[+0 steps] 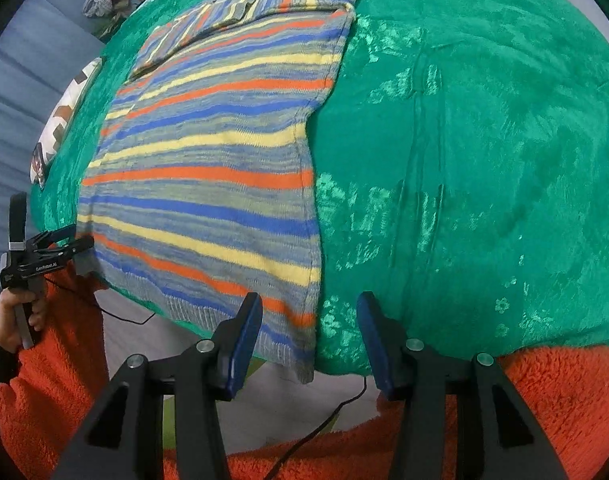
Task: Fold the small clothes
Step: 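Move both grippers to the sweater hem and grasp it, then lift the hem with both grippers and fold it up onto the collar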
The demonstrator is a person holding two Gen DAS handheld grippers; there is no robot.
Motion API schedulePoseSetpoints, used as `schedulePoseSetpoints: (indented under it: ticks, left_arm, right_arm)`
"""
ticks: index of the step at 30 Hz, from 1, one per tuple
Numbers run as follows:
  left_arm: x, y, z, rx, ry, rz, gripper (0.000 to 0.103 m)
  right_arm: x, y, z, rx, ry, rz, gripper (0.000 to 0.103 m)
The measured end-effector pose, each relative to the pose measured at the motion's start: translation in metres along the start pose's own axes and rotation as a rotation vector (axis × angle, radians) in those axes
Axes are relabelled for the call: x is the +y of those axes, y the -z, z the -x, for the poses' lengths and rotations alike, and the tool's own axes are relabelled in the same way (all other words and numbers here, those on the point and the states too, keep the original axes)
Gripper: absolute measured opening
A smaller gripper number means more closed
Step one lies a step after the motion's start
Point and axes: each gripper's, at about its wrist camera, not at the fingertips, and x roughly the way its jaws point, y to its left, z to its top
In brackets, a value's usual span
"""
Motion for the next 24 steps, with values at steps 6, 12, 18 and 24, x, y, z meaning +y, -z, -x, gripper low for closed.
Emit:
schedulePoseSetpoints:
  ticks: [6, 12, 18, 24]
  left_arm:
    - [-0.009, 0.003, -0.01, 0.039, 0.033, -0.024, 0.092]
    - [-0.02, 0.009, -0.016, 0.083, 0.085, -0.017, 0.079]
    - [-0.015, 0.025, -0.028, 0.165, 0.154, 0.061, 0.006]
    - [-0.005, 0.033, -0.004, 0.127, 0.294, 0.133, 0.005]
  right_arm:
    - [0.011, 0.004, -0.02, 0.082, 0.036, 0.059, 0.053]
    - [0.026, 0.006, -0.047, 0.213, 0.013, 0.145, 0.053]
    - [0.027, 0.01, -0.069, 0.343, 0.001, 0.157, 0.005]
    - [0.02, 0.011, -0.027, 0.226, -0.166, 0.074, 0.005]
